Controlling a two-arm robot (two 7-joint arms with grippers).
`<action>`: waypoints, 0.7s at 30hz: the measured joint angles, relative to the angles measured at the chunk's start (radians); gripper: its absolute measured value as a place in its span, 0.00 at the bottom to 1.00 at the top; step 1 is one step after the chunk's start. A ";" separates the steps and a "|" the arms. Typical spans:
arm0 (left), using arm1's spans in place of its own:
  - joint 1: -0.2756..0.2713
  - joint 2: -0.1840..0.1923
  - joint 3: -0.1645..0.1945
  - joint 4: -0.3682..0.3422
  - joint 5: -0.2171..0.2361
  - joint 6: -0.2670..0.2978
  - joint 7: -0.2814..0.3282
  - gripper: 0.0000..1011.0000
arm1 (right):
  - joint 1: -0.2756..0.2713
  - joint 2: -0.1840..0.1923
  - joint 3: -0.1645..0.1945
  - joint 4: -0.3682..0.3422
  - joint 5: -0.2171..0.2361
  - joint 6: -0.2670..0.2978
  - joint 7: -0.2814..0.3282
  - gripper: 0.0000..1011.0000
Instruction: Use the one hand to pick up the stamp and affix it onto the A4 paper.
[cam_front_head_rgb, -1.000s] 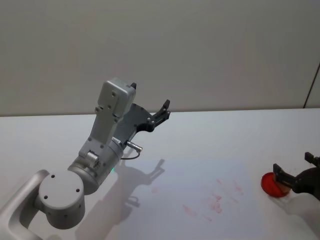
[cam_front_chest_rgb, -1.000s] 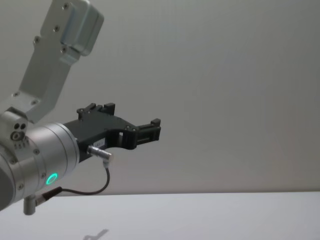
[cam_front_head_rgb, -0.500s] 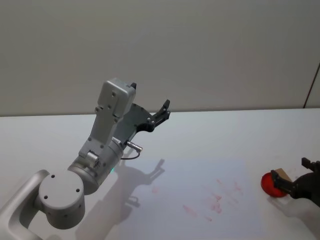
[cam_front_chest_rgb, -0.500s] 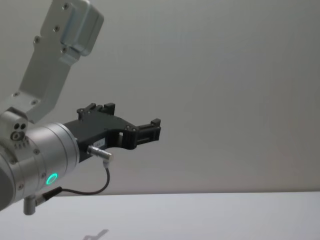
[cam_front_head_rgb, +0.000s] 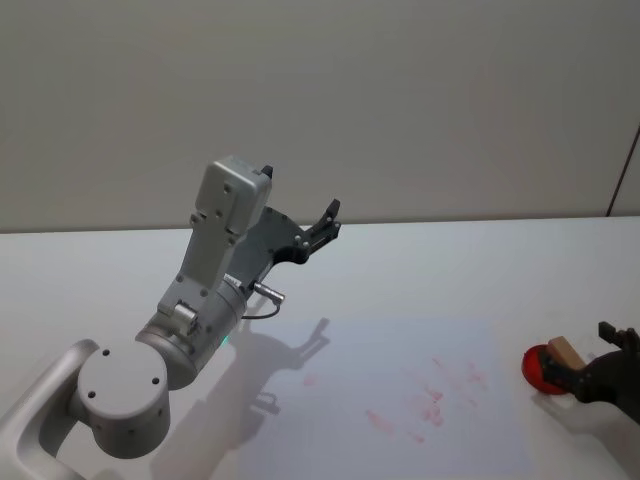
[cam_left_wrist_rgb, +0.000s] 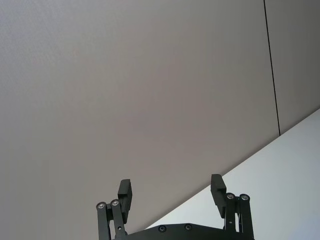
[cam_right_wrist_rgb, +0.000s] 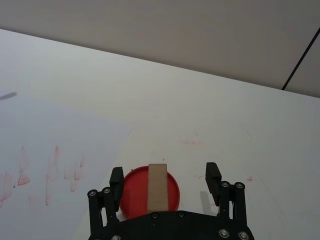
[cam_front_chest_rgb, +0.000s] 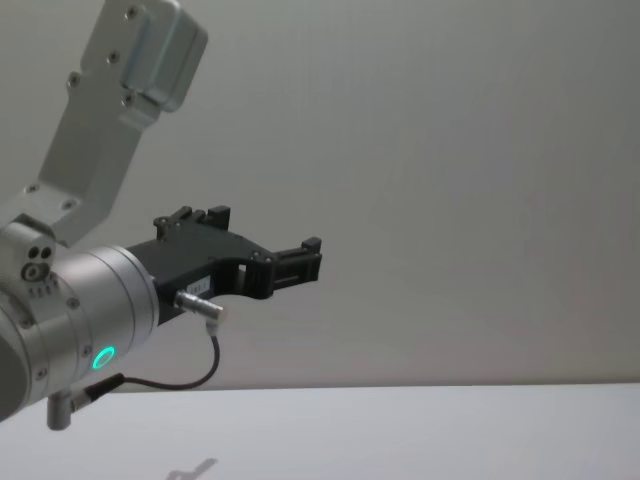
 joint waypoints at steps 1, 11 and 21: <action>0.000 0.000 0.000 0.000 0.000 0.000 0.000 0.99 | 0.001 -0.002 -0.001 0.002 -0.003 0.001 -0.001 0.99; 0.000 0.000 0.000 0.000 0.000 0.000 0.000 0.99 | 0.007 -0.018 -0.011 0.014 -0.017 0.004 -0.007 0.99; 0.000 0.000 0.000 0.000 0.000 0.000 0.000 0.99 | 0.012 -0.030 -0.019 0.027 -0.029 -0.002 -0.009 0.99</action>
